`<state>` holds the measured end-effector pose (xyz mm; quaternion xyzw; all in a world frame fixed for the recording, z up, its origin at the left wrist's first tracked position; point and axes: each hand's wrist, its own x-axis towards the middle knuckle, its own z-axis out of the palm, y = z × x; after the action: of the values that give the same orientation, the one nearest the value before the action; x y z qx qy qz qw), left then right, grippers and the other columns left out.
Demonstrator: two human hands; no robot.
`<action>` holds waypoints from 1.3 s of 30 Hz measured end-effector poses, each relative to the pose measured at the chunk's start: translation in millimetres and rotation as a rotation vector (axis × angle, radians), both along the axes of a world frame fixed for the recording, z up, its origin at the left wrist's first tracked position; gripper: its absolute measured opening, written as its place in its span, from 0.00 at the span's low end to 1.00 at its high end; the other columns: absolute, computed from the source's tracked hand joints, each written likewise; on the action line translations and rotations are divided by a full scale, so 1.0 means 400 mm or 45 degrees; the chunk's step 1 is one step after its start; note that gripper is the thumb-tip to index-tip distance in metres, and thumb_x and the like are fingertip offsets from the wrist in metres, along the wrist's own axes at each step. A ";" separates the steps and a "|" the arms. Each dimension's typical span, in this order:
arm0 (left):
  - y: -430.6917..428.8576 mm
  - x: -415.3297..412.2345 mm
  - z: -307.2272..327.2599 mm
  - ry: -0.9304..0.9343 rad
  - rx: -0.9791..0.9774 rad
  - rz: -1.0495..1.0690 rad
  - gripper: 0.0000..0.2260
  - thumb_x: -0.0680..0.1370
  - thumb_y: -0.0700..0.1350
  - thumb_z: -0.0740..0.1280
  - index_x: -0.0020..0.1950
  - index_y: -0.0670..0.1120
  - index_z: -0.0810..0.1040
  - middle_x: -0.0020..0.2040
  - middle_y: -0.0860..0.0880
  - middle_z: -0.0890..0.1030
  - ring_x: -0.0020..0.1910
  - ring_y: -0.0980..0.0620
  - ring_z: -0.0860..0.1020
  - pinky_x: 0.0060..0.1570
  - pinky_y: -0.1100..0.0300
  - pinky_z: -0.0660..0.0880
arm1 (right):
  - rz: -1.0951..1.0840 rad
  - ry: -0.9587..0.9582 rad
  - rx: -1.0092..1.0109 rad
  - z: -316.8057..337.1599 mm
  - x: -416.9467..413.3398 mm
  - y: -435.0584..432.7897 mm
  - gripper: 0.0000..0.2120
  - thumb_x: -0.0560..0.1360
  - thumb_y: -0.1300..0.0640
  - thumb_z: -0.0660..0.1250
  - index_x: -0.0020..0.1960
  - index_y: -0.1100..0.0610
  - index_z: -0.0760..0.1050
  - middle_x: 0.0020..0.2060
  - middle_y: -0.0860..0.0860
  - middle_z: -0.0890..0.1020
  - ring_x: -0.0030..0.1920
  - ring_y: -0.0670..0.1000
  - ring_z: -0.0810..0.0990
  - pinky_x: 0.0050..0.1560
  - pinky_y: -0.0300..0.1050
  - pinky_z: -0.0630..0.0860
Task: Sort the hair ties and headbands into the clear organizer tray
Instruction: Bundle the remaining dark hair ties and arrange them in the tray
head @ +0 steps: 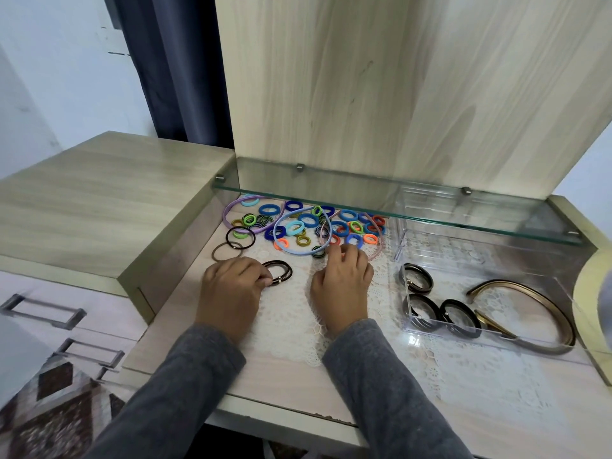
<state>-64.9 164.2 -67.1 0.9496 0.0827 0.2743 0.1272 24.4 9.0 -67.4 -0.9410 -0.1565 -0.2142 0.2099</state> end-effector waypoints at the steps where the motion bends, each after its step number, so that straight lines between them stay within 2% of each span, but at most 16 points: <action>1: 0.001 -0.001 0.001 -0.015 -0.006 -0.003 0.08 0.76 0.48 0.62 0.44 0.50 0.81 0.44 0.55 0.80 0.44 0.49 0.78 0.48 0.51 0.72 | 0.001 0.003 -0.006 0.000 0.000 -0.001 0.17 0.68 0.60 0.66 0.57 0.60 0.74 0.52 0.59 0.76 0.55 0.61 0.73 0.54 0.58 0.71; 5: 0.021 -0.003 0.007 -0.102 -0.051 0.147 0.14 0.80 0.48 0.56 0.52 0.46 0.81 0.51 0.48 0.81 0.47 0.46 0.79 0.48 0.52 0.75 | 0.008 0.040 0.001 0.001 -0.001 -0.004 0.17 0.70 0.59 0.65 0.59 0.59 0.73 0.55 0.58 0.75 0.58 0.60 0.72 0.58 0.57 0.69; 8: 0.056 -0.008 0.000 0.036 -0.139 0.336 0.18 0.80 0.46 0.54 0.62 0.41 0.77 0.64 0.42 0.77 0.59 0.41 0.76 0.58 0.50 0.73 | 0.016 0.056 0.015 0.004 0.001 -0.004 0.18 0.71 0.60 0.64 0.60 0.59 0.73 0.57 0.58 0.75 0.60 0.60 0.70 0.59 0.57 0.68; 10: 0.064 -0.010 -0.002 0.170 -0.291 0.416 0.18 0.81 0.43 0.56 0.70 0.42 0.72 0.72 0.44 0.70 0.69 0.43 0.69 0.65 0.51 0.67 | 0.039 0.050 0.019 0.006 0.002 -0.005 0.18 0.71 0.60 0.64 0.61 0.58 0.72 0.58 0.58 0.74 0.61 0.60 0.70 0.60 0.57 0.67; 12: 0.060 -0.012 -0.004 0.201 -0.340 0.432 0.19 0.81 0.42 0.56 0.71 0.42 0.71 0.74 0.46 0.67 0.72 0.46 0.66 0.68 0.53 0.65 | 0.071 0.055 0.052 0.009 0.006 -0.006 0.19 0.72 0.60 0.63 0.62 0.56 0.73 0.60 0.57 0.74 0.62 0.59 0.69 0.62 0.58 0.66; 15: 0.061 -0.015 -0.005 0.189 -0.322 0.444 0.17 0.79 0.40 0.57 0.67 0.43 0.75 0.70 0.46 0.71 0.68 0.46 0.69 0.65 0.50 0.69 | 0.095 0.089 0.088 0.014 0.012 -0.005 0.20 0.74 0.60 0.62 0.65 0.51 0.73 0.62 0.54 0.73 0.64 0.56 0.66 0.63 0.56 0.63; 18: 0.064 -0.018 -0.011 0.098 -0.321 0.417 0.14 0.77 0.39 0.60 0.59 0.42 0.79 0.61 0.45 0.76 0.56 0.44 0.76 0.56 0.49 0.74 | 0.145 0.078 0.132 0.029 0.028 0.010 0.19 0.75 0.59 0.63 0.64 0.48 0.74 0.62 0.52 0.73 0.64 0.55 0.65 0.64 0.56 0.63; 20: 0.064 -0.016 -0.010 0.049 -0.337 0.395 0.12 0.77 0.38 0.61 0.56 0.42 0.80 0.57 0.45 0.77 0.52 0.44 0.77 0.54 0.49 0.75 | 0.223 0.076 0.140 0.045 0.045 0.027 0.17 0.75 0.58 0.63 0.62 0.46 0.76 0.61 0.51 0.73 0.64 0.55 0.65 0.64 0.57 0.63; 23: 0.069 -0.012 -0.012 0.008 -0.389 0.362 0.10 0.77 0.39 0.63 0.56 0.41 0.80 0.57 0.46 0.76 0.53 0.47 0.76 0.56 0.54 0.73 | 0.396 0.102 0.050 0.075 0.072 0.062 0.13 0.77 0.52 0.63 0.61 0.43 0.77 0.63 0.50 0.71 0.65 0.54 0.62 0.65 0.57 0.60; 27: 0.079 -0.006 -0.018 -0.076 -0.505 0.341 0.07 0.75 0.39 0.66 0.51 0.43 0.81 0.55 0.49 0.77 0.52 0.50 0.77 0.54 0.62 0.69 | 0.624 0.162 -0.282 0.112 0.096 0.116 0.13 0.78 0.45 0.61 0.62 0.38 0.75 0.65 0.48 0.68 0.66 0.54 0.61 0.66 0.56 0.59; 33: 0.089 0.001 -0.017 -0.099 -0.566 0.339 0.06 0.74 0.39 0.68 0.47 0.45 0.83 0.51 0.51 0.79 0.47 0.58 0.73 0.50 0.69 0.65 | 0.771 0.169 -0.426 0.131 0.096 0.193 0.11 0.76 0.46 0.64 0.58 0.38 0.78 0.62 0.49 0.69 0.63 0.55 0.63 0.63 0.56 0.61; 39: 0.094 -0.001 -0.017 -0.101 -0.572 0.320 0.04 0.74 0.39 0.68 0.44 0.46 0.83 0.49 0.51 0.79 0.46 0.57 0.74 0.48 0.68 0.65 | 0.774 0.118 -0.467 0.132 0.090 0.232 0.08 0.76 0.48 0.65 0.54 0.42 0.80 0.60 0.50 0.71 0.62 0.56 0.63 0.62 0.56 0.60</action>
<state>-65.1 201.7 -73.8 0.8683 0.2537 0.2998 0.3031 60.3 101.7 -14.6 -0.8821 -0.4556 -0.0676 0.0985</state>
